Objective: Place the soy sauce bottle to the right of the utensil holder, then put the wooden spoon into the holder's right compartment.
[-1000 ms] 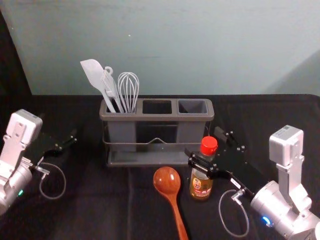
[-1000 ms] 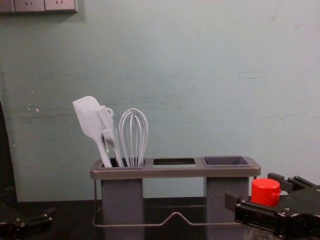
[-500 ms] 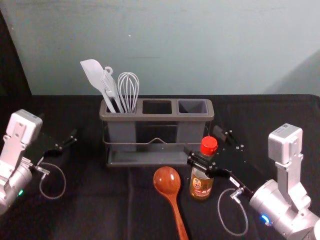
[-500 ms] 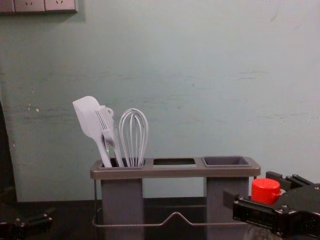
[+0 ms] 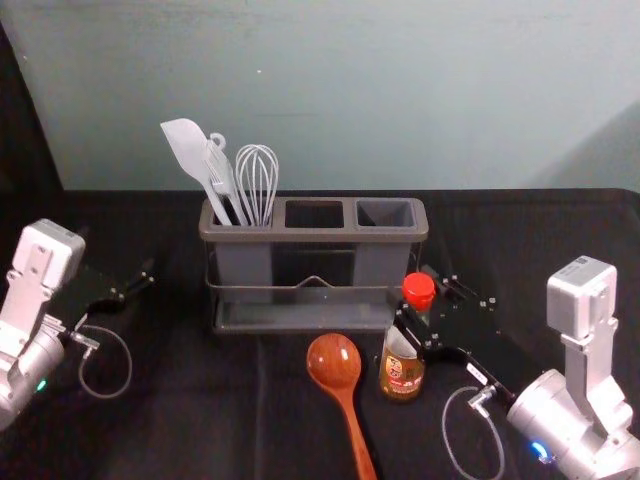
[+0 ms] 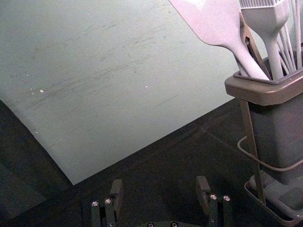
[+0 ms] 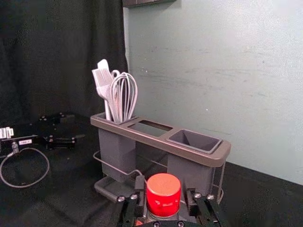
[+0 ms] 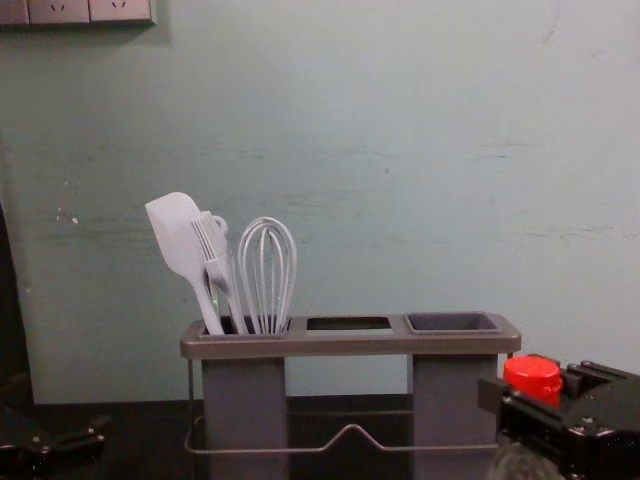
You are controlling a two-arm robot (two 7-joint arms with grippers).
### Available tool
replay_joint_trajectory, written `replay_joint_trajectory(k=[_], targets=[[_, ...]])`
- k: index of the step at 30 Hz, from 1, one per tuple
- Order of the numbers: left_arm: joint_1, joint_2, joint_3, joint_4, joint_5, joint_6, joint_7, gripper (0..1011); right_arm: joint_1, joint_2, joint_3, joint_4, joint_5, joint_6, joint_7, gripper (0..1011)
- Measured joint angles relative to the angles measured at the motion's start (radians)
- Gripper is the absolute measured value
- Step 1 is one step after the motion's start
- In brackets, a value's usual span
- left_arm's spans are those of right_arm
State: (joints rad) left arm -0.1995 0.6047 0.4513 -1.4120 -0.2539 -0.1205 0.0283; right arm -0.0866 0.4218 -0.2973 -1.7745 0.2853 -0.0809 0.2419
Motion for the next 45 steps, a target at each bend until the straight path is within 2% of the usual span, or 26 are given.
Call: replay_joint_trajectory(k=[1,3,5,10,13,18,19,22,25,33,37,40,42,45], targets=[[0.0,0.0,0.0,0.0,0.0,0.0,0.0,1011,0.0,0.0,0.0,0.0,0.0,0.0,0.0,552],[0.0,0.0,0.0,0.0,0.0,0.0,0.0,1011,-0.004,-0.008,0.009,-0.004,-0.007,0.001,0.005,430],[0.0,0.0,0.0,0.0,0.0,0.0,0.0,1011,-0.007,-0.012,0.014,-0.008,-0.011,0.001,0.008,381],[0.0,0.0,0.0,0.0,0.0,0.0,0.0,1012,-0.021,-0.02,0.032,-0.031,-0.024,-0.002,0.009,381],[0.0,0.0,0.0,0.0,0.0,0.0,0.0,1012,-0.037,-0.019,0.064,-0.063,-0.031,-0.006,0.008,382],[0.0,0.0,0.0,0.0,0.0,0.0,0.0,1012,-0.052,-0.017,0.096,-0.077,-0.033,-0.009,0.007,381],[0.0,0.0,0.0,0.0,0.0,0.0,0.0,1011,-0.061,-0.016,0.121,-0.08,-0.033,-0.009,0.007,381],[0.0,0.0,0.0,0.0,0.0,0.0,0.0,1011,-0.059,-0.018,0.155,-0.065,-0.033,-0.007,0.006,381],[0.0,0.0,0.0,0.0,0.0,0.0,0.0,1011,-0.039,-0.023,0.171,-0.039,-0.034,-0.001,0.009,381],[0.0,0.0,0.0,0.0,0.0,0.0,0.0,1012,0.028,-0.044,0.173,0.038,-0.049,-0.003,0.031,381],[0.0,0.0,0.0,0.0,0.0,0.0,0.0,1011,0.077,-0.059,0.157,0.095,-0.064,-0.009,0.043,381],[0.0,0.0,0.0,0.0,0.0,0.0,0.0,1011,0.091,-0.064,0.151,0.111,-0.068,-0.011,0.046,381],[0.0,0.0,0.0,0.0,0.0,0.0,0.0,1011,0.133,-0.08,0.139,0.16,-0.07,-0.025,0.06,381],[0.0,0.0,0.0,0.0,0.0,0.0,0.0,1011,0.16,-0.089,0.131,0.191,-0.07,-0.031,0.067,381]])
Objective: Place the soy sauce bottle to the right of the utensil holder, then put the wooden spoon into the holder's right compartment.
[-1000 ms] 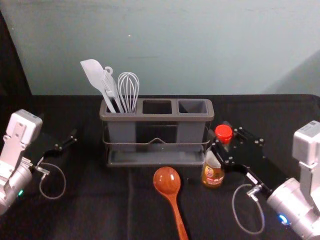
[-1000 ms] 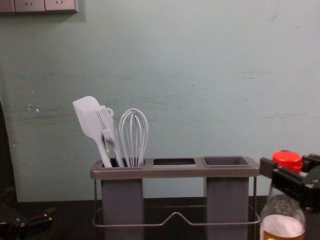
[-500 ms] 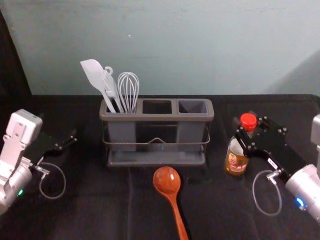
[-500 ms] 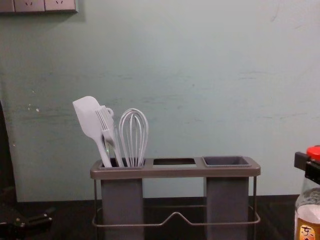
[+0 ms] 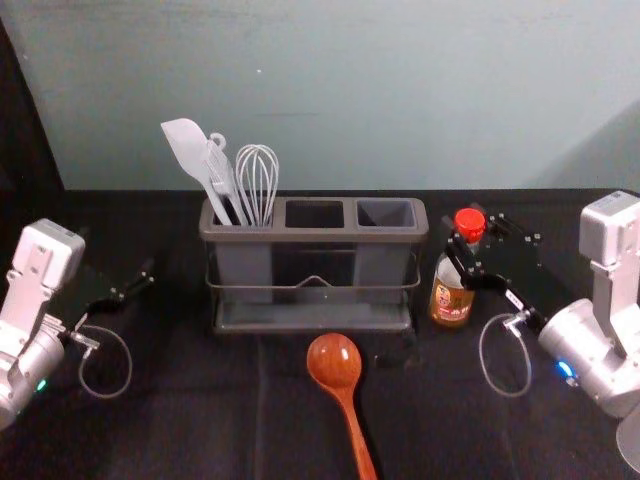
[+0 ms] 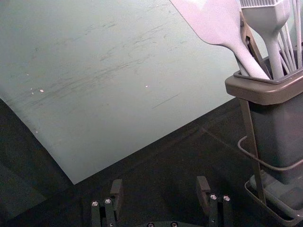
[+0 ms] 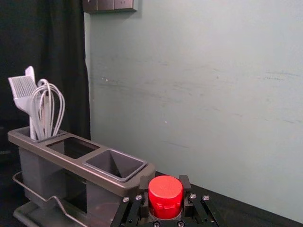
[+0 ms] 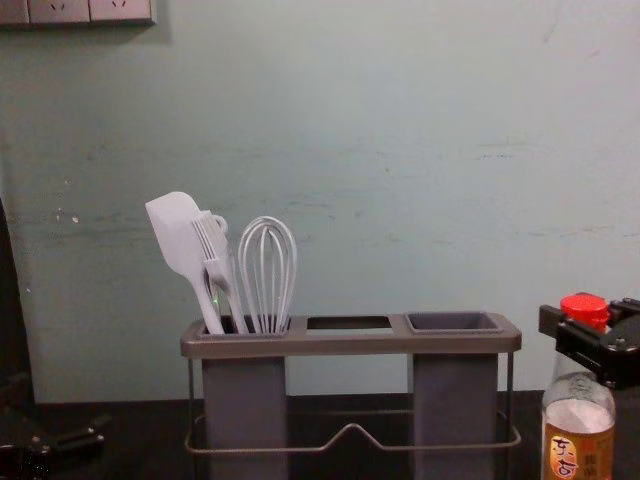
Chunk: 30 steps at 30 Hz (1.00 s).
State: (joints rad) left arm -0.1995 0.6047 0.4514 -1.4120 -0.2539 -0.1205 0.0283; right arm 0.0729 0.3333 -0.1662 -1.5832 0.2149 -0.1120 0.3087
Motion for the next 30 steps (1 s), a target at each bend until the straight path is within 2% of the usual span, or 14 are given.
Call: replay_joint_trajectory(k=[8,10,16,24,25,27,28,30], targets=[[0.0,0.0,0.0,0.0,0.0,0.0,0.0,1012,0.049,-0.022,-0.008,0.066,0.009,-0.01,0.008,382],[0.0,0.0,0.0,0.0,0.0,0.0,0.0,1011,0.067,-0.034,-0.008,0.095,0.025,-0.019,0.013,381],[0.0,0.0,0.0,0.0,0.0,0.0,0.0,1011,0.084,-0.046,-0.008,0.128,0.044,-0.027,0.017,381],[0.0,0.0,0.0,0.0,0.0,0.0,0.0,1011,0.083,-0.048,-0.006,0.137,0.052,-0.037,0.017,397],[0.0,0.0,0.0,0.0,0.0,0.0,0.0,1011,0.083,-0.048,-0.006,0.137,0.052,-0.037,0.017,447],[0.0,0.0,0.0,0.0,0.0,0.0,0.0,1011,0.083,-0.048,-0.006,0.137,0.052,-0.037,0.017,447],[0.0,0.0,0.0,0.0,0.0,0.0,0.0,1011,0.074,-0.048,0.0,0.123,0.062,-0.04,0.017,651],[0.0,0.0,0.0,0.0,0.0,0.0,0.0,1011,0.068,-0.045,0.004,0.108,0.065,-0.039,0.016,737]])
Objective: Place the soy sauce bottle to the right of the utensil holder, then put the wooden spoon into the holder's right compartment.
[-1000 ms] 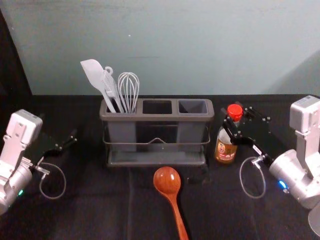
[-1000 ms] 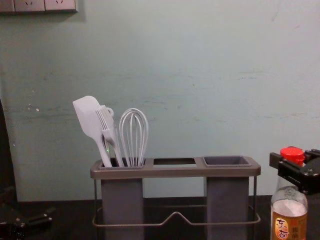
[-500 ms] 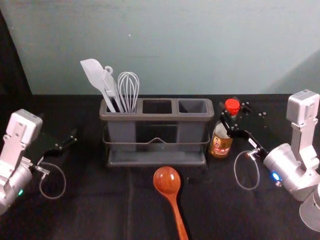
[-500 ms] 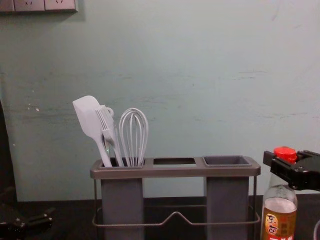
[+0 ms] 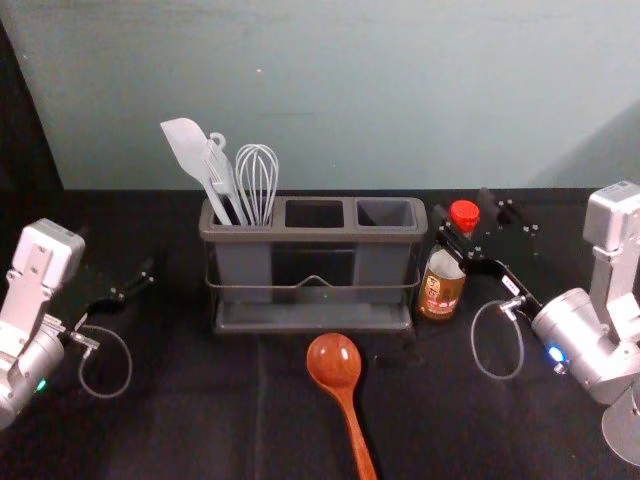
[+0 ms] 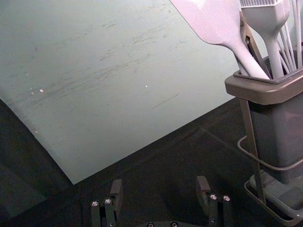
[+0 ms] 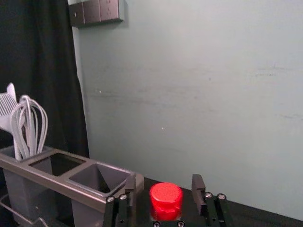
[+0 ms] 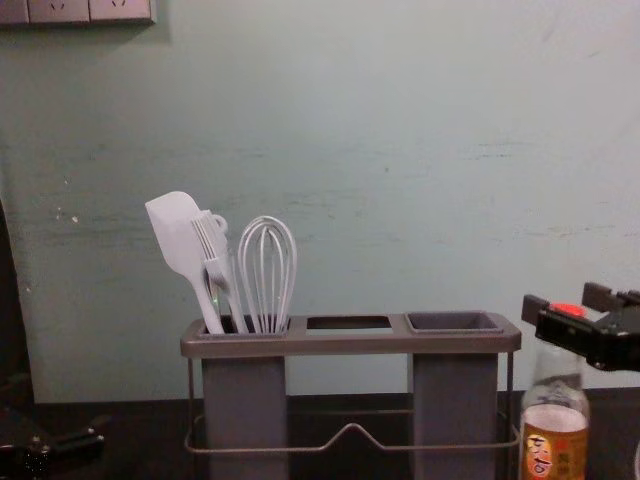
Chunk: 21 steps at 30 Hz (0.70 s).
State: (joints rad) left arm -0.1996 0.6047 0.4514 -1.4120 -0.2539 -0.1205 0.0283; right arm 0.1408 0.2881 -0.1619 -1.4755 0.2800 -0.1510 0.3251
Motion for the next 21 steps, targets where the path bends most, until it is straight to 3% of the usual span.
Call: replay_joint_trajectory(k=[3,5,11,17,21], targets=[[0.0,0.0,0.0,0.0,0.0,0.0,0.0,1011,-0.012,0.004,0.006,-0.027,0.004,0.001,-0.001,776],[0.0,0.0,0.0,0.0,0.0,0.0,0.0,1012,-0.019,0.007,0.009,-0.042,0.005,0.001,-0.002,867],[0.0,0.0,0.0,0.0,0.0,0.0,0.0,1011,-0.058,0.016,0.014,-0.116,0.006,0.004,-0.011,1003],[0.0,0.0,0.0,0.0,0.0,0.0,0.0,1011,-0.108,0.029,0.005,-0.201,-0.016,0.029,-0.025,1002],[0.0,0.0,0.0,0.0,0.0,0.0,0.0,1011,-0.155,0.04,-0.027,-0.264,-0.042,0.049,-0.024,1003]])
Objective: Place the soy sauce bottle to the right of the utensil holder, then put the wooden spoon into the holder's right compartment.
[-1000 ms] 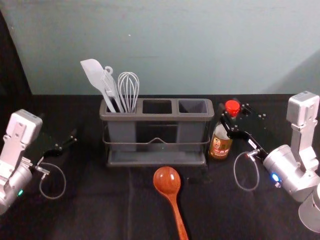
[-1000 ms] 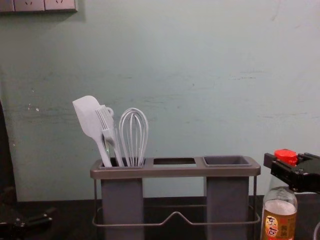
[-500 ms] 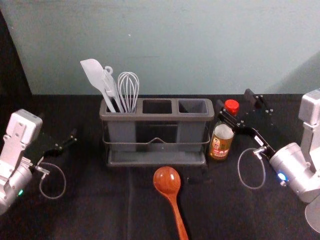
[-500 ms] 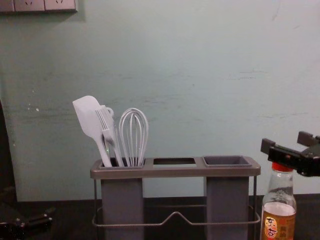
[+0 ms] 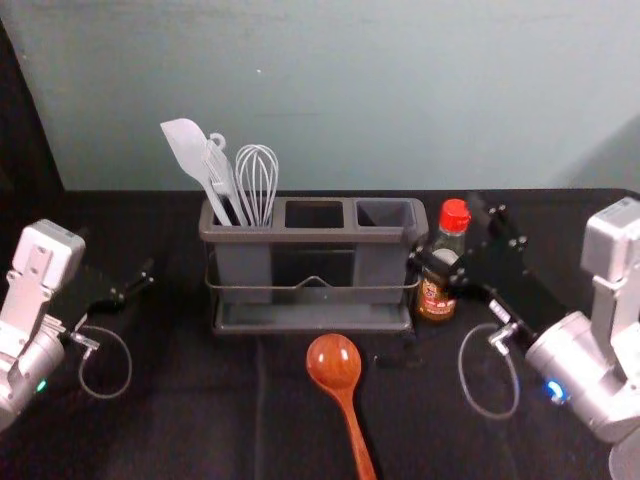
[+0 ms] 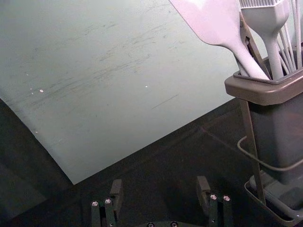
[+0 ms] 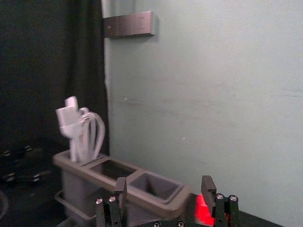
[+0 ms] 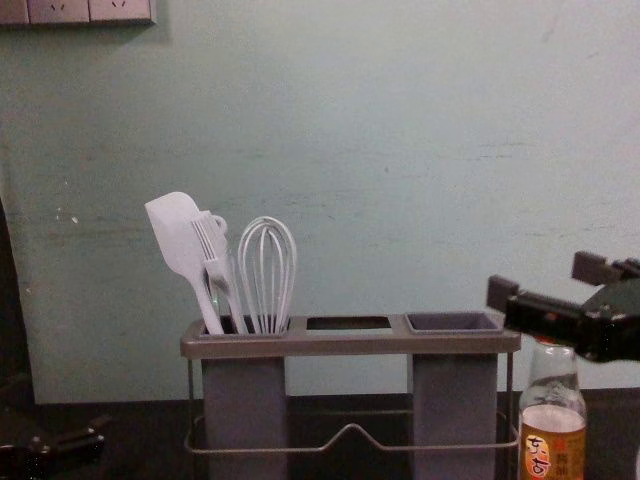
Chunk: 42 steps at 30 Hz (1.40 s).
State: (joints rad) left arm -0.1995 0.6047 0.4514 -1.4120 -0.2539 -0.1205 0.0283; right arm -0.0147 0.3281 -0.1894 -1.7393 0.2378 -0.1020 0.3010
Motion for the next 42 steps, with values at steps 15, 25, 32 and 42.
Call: replay_joint_trajectory(k=[15,25,32,42], targets=[[0.0,0.0,0.0,0.0,0.0,0.0,0.0,1011,-0.053,-0.002,-0.085,0.027,-0.014,-0.003,0.034,1002],[0.0,0.0,0.0,0.0,0.0,0.0,0.0,1012,-0.058,-0.006,-0.133,0.097,0.004,-0.006,0.072,1003],[0.0,0.0,0.0,0.0,0.0,0.0,0.0,1012,-0.056,-0.006,-0.142,0.109,0.008,-0.011,0.076,1003],[0.0,0.0,0.0,0.0,0.0,0.0,0.0,1011,-0.056,-0.006,-0.14,0.107,0.008,-0.011,0.076,1003]])
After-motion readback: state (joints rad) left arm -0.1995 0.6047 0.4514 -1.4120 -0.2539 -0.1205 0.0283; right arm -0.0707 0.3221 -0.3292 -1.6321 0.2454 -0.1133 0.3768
